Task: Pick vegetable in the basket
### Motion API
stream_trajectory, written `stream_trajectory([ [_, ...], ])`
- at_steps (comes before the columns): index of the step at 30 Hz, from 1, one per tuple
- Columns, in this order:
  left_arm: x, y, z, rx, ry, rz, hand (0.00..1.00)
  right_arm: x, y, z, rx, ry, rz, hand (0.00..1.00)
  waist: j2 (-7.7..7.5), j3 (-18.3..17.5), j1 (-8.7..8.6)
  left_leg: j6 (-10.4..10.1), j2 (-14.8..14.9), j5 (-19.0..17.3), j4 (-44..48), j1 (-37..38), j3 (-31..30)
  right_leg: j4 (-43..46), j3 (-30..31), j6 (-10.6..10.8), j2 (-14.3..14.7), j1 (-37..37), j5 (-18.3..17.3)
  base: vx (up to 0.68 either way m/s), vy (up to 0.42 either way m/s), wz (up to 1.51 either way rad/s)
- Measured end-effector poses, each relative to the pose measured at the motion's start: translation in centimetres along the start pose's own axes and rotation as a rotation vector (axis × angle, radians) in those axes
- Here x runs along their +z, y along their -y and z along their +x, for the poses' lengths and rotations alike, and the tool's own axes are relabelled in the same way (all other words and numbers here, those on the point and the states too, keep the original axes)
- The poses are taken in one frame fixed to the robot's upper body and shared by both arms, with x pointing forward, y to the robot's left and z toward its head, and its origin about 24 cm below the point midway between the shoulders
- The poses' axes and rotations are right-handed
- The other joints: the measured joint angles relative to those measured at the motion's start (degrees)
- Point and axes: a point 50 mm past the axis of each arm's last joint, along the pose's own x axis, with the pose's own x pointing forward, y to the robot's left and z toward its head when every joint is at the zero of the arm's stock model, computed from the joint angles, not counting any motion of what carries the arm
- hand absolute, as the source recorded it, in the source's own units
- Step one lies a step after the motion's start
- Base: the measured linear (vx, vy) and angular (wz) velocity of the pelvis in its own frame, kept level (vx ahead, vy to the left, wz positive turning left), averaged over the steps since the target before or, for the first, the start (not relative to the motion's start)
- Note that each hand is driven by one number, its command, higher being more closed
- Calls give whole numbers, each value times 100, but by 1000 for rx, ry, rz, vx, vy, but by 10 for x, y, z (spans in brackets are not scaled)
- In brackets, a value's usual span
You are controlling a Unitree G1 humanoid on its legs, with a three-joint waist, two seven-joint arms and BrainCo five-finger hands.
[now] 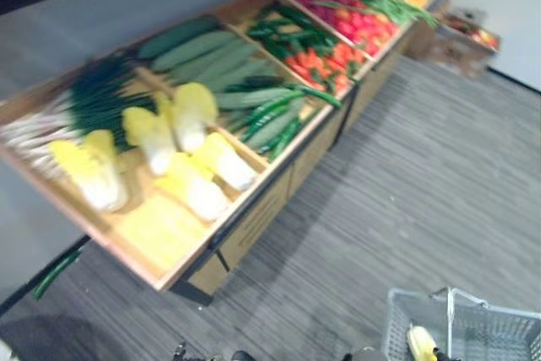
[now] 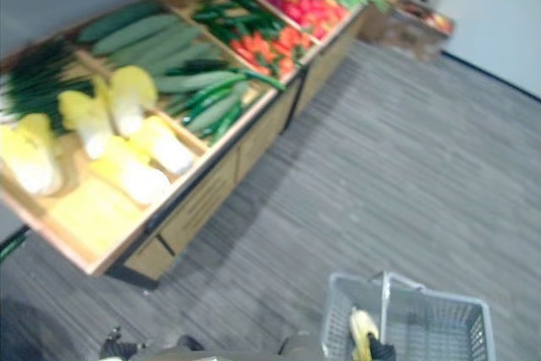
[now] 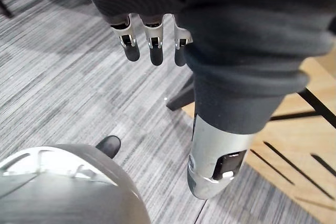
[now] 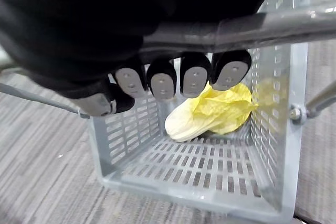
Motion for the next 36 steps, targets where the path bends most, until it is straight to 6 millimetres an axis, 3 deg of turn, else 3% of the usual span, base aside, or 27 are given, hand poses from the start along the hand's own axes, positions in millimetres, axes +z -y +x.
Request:
stream_trajectory([
  [2, 3, 7, 0, -24, 2, -14, 0, -1, 1, 0, -2, -10, 1, 100, 85, 7, -1, -65, -38, 108, -176, 54, 197, -509, -62, 3, 251, 75, 1, -98, -184, -95],
  [3, 7, 17, -1, -51, 13, -25, 0, -8, 4, -1, -8, -40, 1, 100, 237, -60, -16, -83, 5, 213, -281, 60, 369, -1085, 10, 51, 405, 184, -38, -97, -280, -83],
  [5, 13, 22, -1, -69, 33, -34, 0, -12, 1, -2, 3, -58, -8, 100, 122, -40, 1, -100, 74, 132, -37, 37, 642, -1398, 86, 219, 434, 165, -258, -46, -297, -76],
  [6, 16, 21, 0, -62, 38, -56, 0, -12, -4, -2, 26, -61, -25, 100, -26, -41, 27, -126, 191, 0, 304, 14, 896, -1675, 82, 245, 471, 138, -473, -40, -327, -100],
  [8, 18, 20, 2, -59, 34, -56, 0, -4, -7, 0, 41, -35, -56, 100, 54, -23, -15, -117, 634, -177, 943, -90, 1076, -2062, 146, 268, 733, 157, -463, -79, -270, -78],
  [11, 18, 32, 0, -77, 21, -70, 0, -15, -4, -4, 48, -54, -93, 100, 189, -43, -36, -125, 1327, -169, 1704, -2, 1018, -2288, 409, 111, 1203, 289, -363, -121, -150, -48],
  [12, 18, 33, -1, -71, 15, -88, 0, -16, -4, -4, 48, -53, -96, 100, 205, -33, -18, -156, 1476, -135, 1903, 44, 935, -2294, 527, 85, 1273, 322, -369, -102, -127, -76],
  [13, 16, 33, -1, -53, 3, -123, 0, -13, -4, -3, 52, -38, -113, 100, 231, -3, -5, -165, 1657, 14, 2247, 59, 433, -2298, 779, 45, 1358, 425, -372, -86, -119, -107],
  [14, 14, 34, -2, -48, -5, -148, 0, -10, -3, -2, 57, -16, -142, 100, 233, 13, -5, -87, 1668, 305, 2606, -88, -574, -2327, 1098, -66, 1381, 515, -359, -97, -128, -116],
  [15, 15, 34, -2, -46, -3, -158, 0, -7, -2, -1, 59, -2, -156, 100, 186, 42, 38, -180, 1546, 242, 2686, -272, -1240, -2342, 1264, -100, 1356, 539, -333, -65, -25, -138],
  [17, 13, 40, -5, -45, -13, -202, 0, 13, -2, 4, 59, 59, -181, 100, 281, 87, 67, -489, 397, -333, 2240, -470, -3402, -2395, 2036, -99, 1217, 470, -317, -42, 90, -158],
  [20, 13, 42, -6, -63, 10, -169, 0, 23, 1, 6, 56, 101, -213, 100, 411, 128, 108, -578, -415, -512, 1054, -482, -4669, -2473, 2460, -58, 1232, 422, -282, -32, 134, -119],
  [22, 13, 43, -6, -70, 14, -161, 0, 24, 6, 6, 45, 114, -228, 100, 546, 147, 175, -637, -485, -337, 479, -528, -5125, -2514, 2603, 65, 1378, 370, -203, -5, 186, -75],
  [23, 13, 37, -5, -58, 14, -145, 0, 19, 2, 4, 54, 107, -227, 100, 546, 88, 155, -632, -610, -410, 401, -525, -5109, -2724, 2710, 212, 1316, 414, -106, 63, 192, -49],
  [25, 14, 34, -4, -54, 26, -130, 0, 19, 0, 3, 66, 123, -242, 100, 355, 104, 170, -586, -812, -445, 374, -554, -5109, -2858, 2746, 334, 1164, 381, 102, 176, 194, -12],
  [32, 1, 28, -5, -49, -9, -57, 0, 24, 2, 4, 66, 150, -296, 100, 407, 88, 272, -294, -1207, -574, 381, -360, -4952, -2925, 2937, 413, 839, 424, 136, 180, 137, -18],
  [34, 0, 29, -5, -58, -6, -26, 0, 25, 3, 4, 66, 156, -304, 100, 388, 97, 302, -181, -1250, -673, 392, -206, -4950, -2495, 2916, 679, 762, 370, -65, 120, 75, -9],
  [35, 0, 31, -5, -70, 0, 6, 0, 26, 4, 5, 62, 159, -301, 100, 418, 99, 309, -127, -1239, -749, 383, -93, -4944, -1840, 2915, 784, 749, 140, -216, 105, 97, -6],
  [36, -1, 31, -6, -76, 0, 21, 0, 27, 5, 5, 59, 162, -295, 100, 430, 106, 310, -104, -1223, -786, 369, -30, -4935, -1378, 2918, 786, 740, -50, -296, 63, 100, -5],
])
